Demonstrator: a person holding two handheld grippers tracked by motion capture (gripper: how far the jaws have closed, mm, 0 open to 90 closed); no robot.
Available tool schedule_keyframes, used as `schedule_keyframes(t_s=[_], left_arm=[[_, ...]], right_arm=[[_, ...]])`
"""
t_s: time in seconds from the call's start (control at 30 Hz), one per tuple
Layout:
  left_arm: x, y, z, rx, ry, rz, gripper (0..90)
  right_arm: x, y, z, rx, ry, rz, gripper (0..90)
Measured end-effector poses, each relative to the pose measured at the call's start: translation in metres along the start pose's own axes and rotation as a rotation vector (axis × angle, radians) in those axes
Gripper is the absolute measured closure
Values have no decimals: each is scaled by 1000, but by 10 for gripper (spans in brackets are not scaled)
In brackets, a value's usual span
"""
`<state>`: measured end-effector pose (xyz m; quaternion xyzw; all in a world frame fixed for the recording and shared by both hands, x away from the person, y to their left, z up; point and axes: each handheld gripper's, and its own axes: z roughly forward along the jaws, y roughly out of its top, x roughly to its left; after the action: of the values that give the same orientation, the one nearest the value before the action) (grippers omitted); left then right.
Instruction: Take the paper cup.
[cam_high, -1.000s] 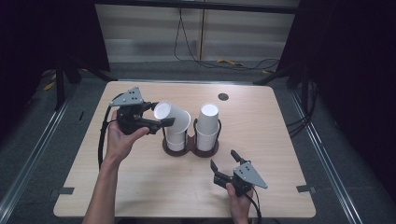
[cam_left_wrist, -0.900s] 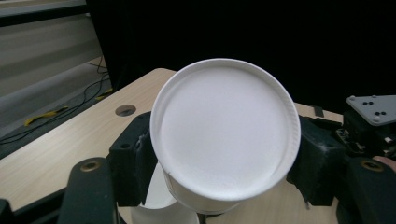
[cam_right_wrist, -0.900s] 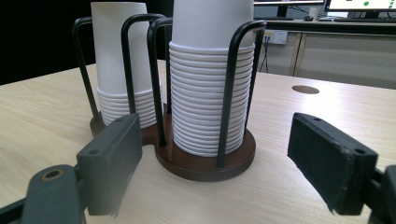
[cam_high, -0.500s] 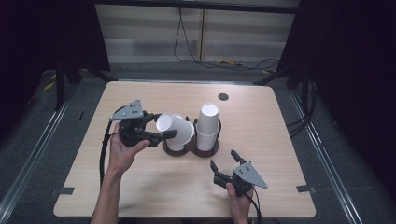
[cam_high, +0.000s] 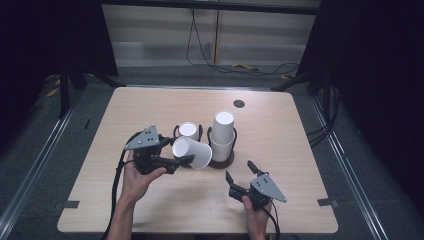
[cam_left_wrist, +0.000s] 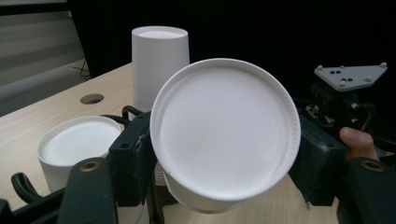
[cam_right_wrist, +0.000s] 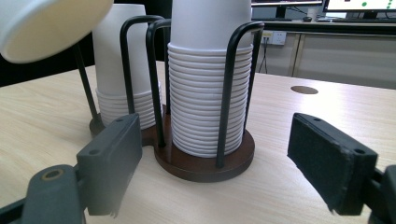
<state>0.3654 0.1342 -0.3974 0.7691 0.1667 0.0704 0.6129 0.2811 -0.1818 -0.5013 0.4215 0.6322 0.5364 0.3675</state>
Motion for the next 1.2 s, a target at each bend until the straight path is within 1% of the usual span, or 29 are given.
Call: schedule_keyframes(t_s=[0.07, 0.1, 0.13, 0.17, 0.2, 0.23, 0.27, 0.4, 0.43, 0.47, 0.5, 0.53, 0.57, 0.6, 0.63, 0.67, 0.73, 0.8, 0.83, 0.87, 0.97, 1.0, 1.03, 1.07, 1.13, 1.2], left_arm=[[0, -5, 1, 1, -5, -5, 324], [0, -8, 2, 5, 1, -2, 324], [0, -10, 3, 2, 1, -8, 324], [0, -12, 4, 11, -3, -6, 324], [-1, -14, 5, 6, -6, -7, 325], [0, -15, 5, 19, 1, 4, 324], [-1, -16, 6, 13, -7, 1, 325], [-1, -24, 6, 27, -15, -12, 325], [-1, -25, 6, 33, -17, -17, 325], [-1, -27, 7, 38, -20, -18, 325], [-1, -29, 8, 50, -22, -12, 325], [-1, -31, 9, 51, -30, -25, 325], [-1, -33, 11, 60, -36, -26, 325], [-2, -34, 12, 69, -35, -22, 325], [-3, -35, 14, 75, -30, -15, 325], [-4, -36, 15, 81, -33, -17, 325], [-4, -38, 16, 77, -41, -19, 325], [-4, -40, 16, 86, -40, -19, 325], [-4, -42, 16, 85, -41, -26, 325], [-4, -43, 16, 82, -48, -32, 325], [-5, -45, 17, 85, -57, -32, 325], [-5, -46, 17, 88, -61, -36, 325], [-5, -46, 17, 92, -67, -30, 325], [-6, -46, 17, 88, -79, -39, 325], [-7, -47, 17, 97, -91, -31, 325], [-8, -48, 18, 102, -97, -35, 324]], right_arm=[[-1, 0, 0, 3, 9, 11, 172], [-2, 0, 0, 4, 23, 13, 164], [-3, 0, 0, 6, 37, 18, 159], [-3, 0, 0, 6, 47, 19, 155], [-3, 0, 0, 7, 65, 23, 149], [-3, 0, 0, 7, 79, 26, 140], [-3, 0, 0, 13, 95, 29, 132], [-1, 1, -1, 30, 150, 30, 128], [0, 2, -2, 42, 174, 30, 128], [1, 3, -2, 40, 192, 30, 127], [3, 3, -3, 45, 218, 24, 127], [5, 4, -3, 53, 233, 20, 127], [6, 4, -3, 56, 256, 19, 127], [7, 5, -3, 59, 294, 12, 129], [9, 5, -3, 69, 302, 15, 128], [10, 5, -2, 82, 312, 15, 128], [13, 5, -3, 81, 333, -4, 129], [15, 6, -3, 79, 348, -12, 129], [15, 6, -3, 73, 357, -20, 129], [15, 7, -3, 73, 368, -19, 129], [16, 9, -2, 76, 397, -22, 129], [17, 9, -2, 79, 407, -32, 129], [18, 10, -1, 86, 415, -32, 129], [19, 12, 0, 87, 429, -39, 129], [20, 14, 1, 95, 453, -39, 130], [21, 17, 3, 99, 471, -45, 129]])
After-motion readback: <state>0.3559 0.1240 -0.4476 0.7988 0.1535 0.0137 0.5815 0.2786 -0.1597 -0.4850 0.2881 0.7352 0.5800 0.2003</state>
